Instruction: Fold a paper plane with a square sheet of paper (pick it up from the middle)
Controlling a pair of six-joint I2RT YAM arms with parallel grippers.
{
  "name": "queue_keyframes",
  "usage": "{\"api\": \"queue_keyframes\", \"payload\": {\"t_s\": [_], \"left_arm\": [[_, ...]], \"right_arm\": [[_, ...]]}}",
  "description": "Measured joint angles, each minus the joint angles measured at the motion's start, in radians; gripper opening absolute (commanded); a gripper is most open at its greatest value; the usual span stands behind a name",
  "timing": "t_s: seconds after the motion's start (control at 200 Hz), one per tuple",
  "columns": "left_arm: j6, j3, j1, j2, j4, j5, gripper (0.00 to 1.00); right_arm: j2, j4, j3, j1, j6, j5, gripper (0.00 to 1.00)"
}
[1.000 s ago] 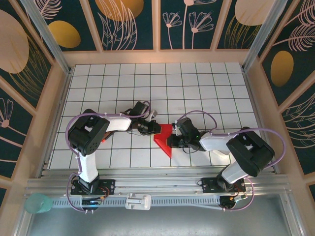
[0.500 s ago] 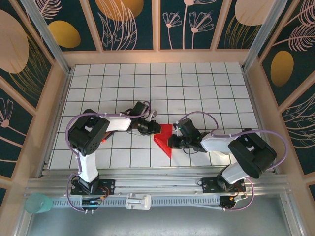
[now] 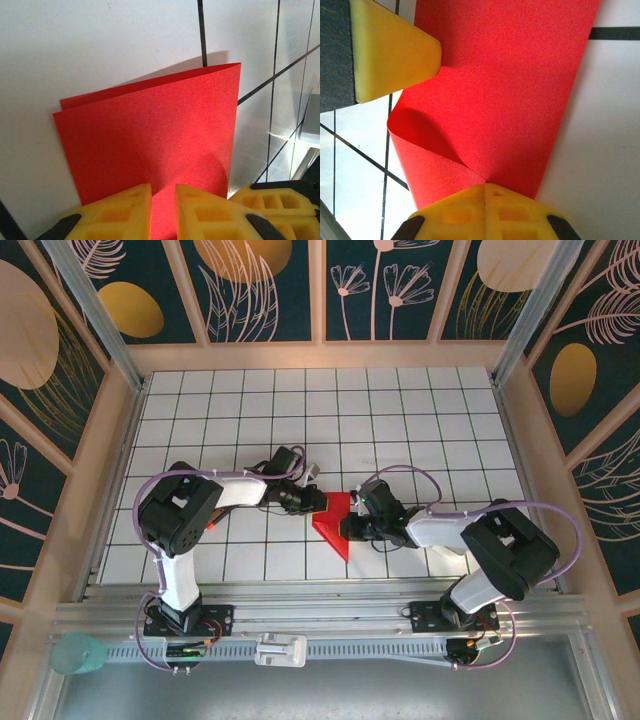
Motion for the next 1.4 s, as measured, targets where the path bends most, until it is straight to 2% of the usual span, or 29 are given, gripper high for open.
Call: {"api": "queue_keyframes", "payload": {"t_s": [0.445,0.821,1.021,1.121,1.271,1.321,1.401], "left_arm": [[0.000,0.001,0.000,0.000,0.000,0.001,0.23],[-0.031,0.035,-0.001,-0.003,-0.004,-0.019,0.36],[-0.061,0.039,-0.001,-0.079,-0.003,-0.021,0.39],[-0.087,-0.006,-0.001,-0.166,0.033,-0.029,0.26],[-0.164,-0.209,-0.014,-0.352,0.129,-0.032,0.05],[-0.194,-0.271,-0.035,-0.385,0.164,-0.034,0.00],[-0.245,-0.346,-0.088,-0.401,0.226,-0.034,0.00]], "right_arm": [[0.003,0.005,-0.001,0.000,-0.003,0.002,0.02],[0.003,0.048,-0.021,0.009,0.019,0.015,0.01],[0.003,0.057,-0.025,0.011,0.020,0.020,0.00],[0.003,0.061,-0.027,0.013,0.023,0.022,0.00],[0.003,0.070,-0.031,0.014,0.035,0.025,0.00],[0.003,0.071,-0.031,0.015,0.040,0.026,0.00],[0.003,0.071,-0.031,0.015,0.044,0.027,0.00]]}}
